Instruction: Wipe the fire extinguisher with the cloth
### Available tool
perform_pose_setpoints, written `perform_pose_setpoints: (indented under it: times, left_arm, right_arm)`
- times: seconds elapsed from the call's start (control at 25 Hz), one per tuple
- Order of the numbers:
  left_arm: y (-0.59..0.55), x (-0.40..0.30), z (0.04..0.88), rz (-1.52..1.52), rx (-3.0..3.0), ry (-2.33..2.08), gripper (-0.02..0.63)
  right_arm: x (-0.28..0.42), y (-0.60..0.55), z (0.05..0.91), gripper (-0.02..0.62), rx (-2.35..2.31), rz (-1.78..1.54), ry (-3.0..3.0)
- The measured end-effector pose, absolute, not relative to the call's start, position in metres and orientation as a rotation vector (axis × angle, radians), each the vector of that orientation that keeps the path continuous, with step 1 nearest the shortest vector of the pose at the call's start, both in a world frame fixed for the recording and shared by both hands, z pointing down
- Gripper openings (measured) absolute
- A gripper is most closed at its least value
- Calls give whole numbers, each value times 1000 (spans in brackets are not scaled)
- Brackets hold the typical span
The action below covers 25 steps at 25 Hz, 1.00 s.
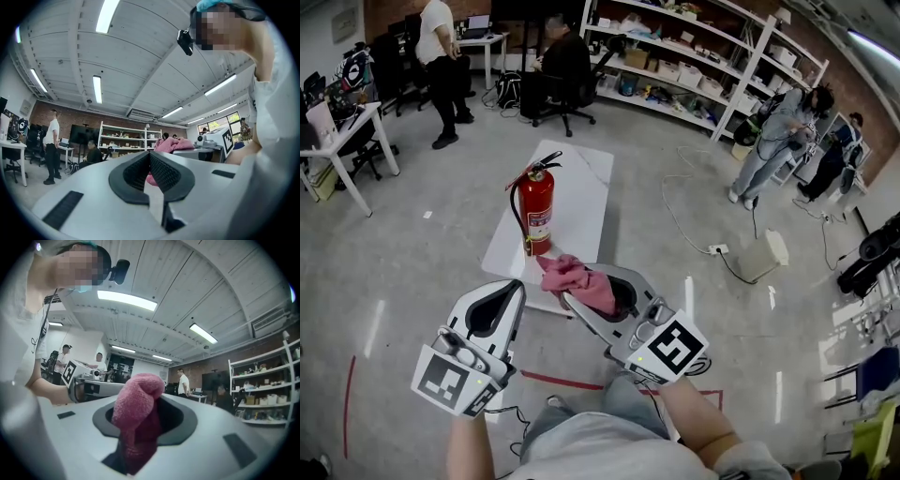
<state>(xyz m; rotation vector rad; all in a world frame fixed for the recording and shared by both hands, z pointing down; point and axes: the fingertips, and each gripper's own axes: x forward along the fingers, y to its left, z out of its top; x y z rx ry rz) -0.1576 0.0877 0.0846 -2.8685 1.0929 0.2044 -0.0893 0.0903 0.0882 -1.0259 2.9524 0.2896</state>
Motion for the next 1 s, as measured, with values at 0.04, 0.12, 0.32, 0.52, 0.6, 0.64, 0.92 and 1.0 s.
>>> perform_pose_setpoints:
  times: [0.04,0.12,0.32,0.52,0.6,0.64,0.92,1.0]
  left_arm:
    - [85,-153,83,198,-2866,1097,8]
    - [77,-142,82,186,-2856,1109,8]
    - [53,-109,84,179,-2823,1162,8]
    - [29,-74,86,152,-2779,1243,8]
    - [19,-62,86,140,-2753,1287,8]
    - [14,-55,85,137,-2740,1310,8]
    - [-6,-7,86,144,-2651,1473,8]
    - [-9,3,87,141,-2623,1513,8]
  right_arm:
    - [-83,86,88,144,-1034,283,2953]
    - [-70,78,92,144,-1039,273,2962]
    - [-32,50,103,144,-1011,267,2983]
    - [5,14,105,144,-930,279,3009]
    - [18,1,104,144,-888,297,3018]
    - [25,-6,105,144,-868,308,3025]
    - [76,-38,114,144,-701,325,3065]
    - [88,-46,117,144,-658,307,3074]
